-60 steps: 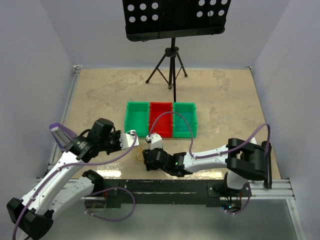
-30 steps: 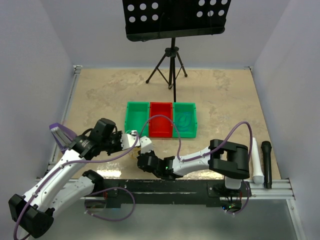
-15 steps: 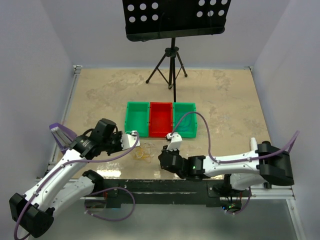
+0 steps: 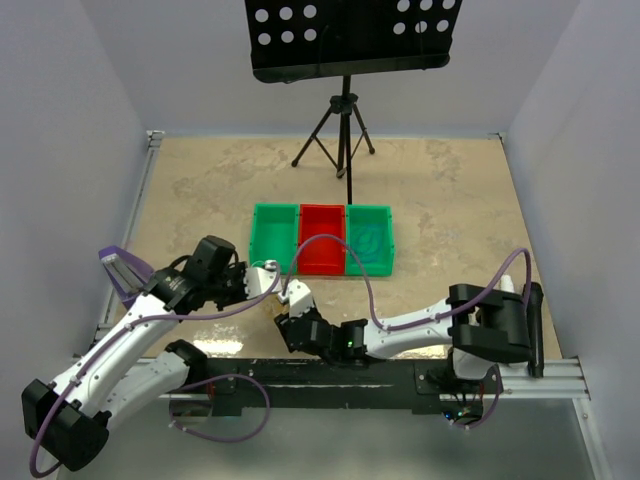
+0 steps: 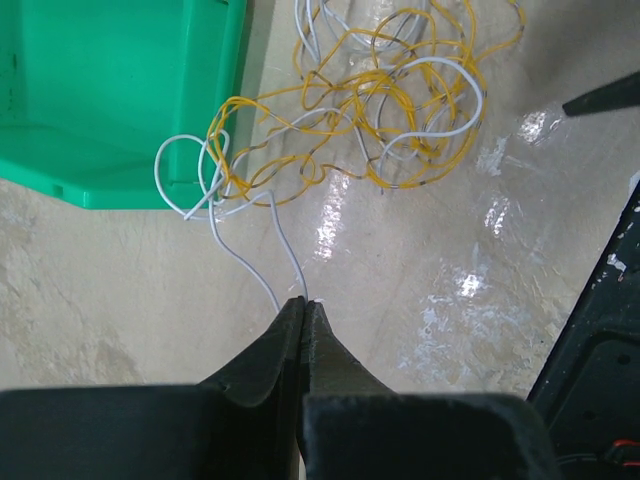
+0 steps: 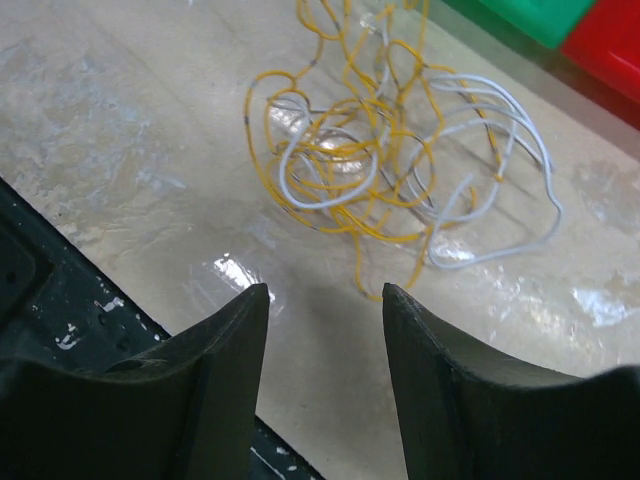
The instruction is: Untangle the cables
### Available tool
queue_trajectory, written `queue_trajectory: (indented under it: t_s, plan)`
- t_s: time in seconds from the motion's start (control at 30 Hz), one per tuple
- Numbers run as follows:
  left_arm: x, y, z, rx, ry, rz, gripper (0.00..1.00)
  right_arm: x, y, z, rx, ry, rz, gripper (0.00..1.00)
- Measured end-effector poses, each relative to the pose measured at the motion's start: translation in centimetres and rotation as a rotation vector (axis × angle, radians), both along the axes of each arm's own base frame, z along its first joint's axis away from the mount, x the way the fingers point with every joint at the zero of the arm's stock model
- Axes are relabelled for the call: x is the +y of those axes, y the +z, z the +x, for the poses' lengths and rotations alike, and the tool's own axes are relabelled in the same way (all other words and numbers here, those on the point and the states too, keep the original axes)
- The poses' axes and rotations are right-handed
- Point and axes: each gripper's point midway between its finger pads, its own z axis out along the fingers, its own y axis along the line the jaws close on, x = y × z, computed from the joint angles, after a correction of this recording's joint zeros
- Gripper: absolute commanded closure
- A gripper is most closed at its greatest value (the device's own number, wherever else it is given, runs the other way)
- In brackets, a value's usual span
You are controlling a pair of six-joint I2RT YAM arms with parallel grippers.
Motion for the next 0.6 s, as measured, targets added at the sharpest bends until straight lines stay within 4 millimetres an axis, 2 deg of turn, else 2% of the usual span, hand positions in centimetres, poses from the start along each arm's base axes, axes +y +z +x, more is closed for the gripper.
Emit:
queue_trajectory:
  t_s: [0.1, 0.2, 0.33, 0.6]
  plan:
    - [0.0, 0.0, -0.1, 0.006, 0.007, -0.007, 1.00, 1.0, 0.1, 0.3, -0.036, 0.022, -0.005, 0.46]
    - [0.5, 0.1, 0.2, -0.002, 0.045, -0.002, 1.00, 1.6, -0.4, 1.5, -0.078, 0.010, -0.028, 0.47]
    - [0.3, 0.1, 0.2, -0.001, 0.034, -0.007, 1.00, 3.7, -1.3, 1.7, -0.121, 0.052, -0.055, 0.51]
    - [0.0, 0.2, -0.1, 0.008, 0.031, -0.027, 1.00, 4.6, -1.2, 2.2, -0.155, 0.055, -0.027, 0.87]
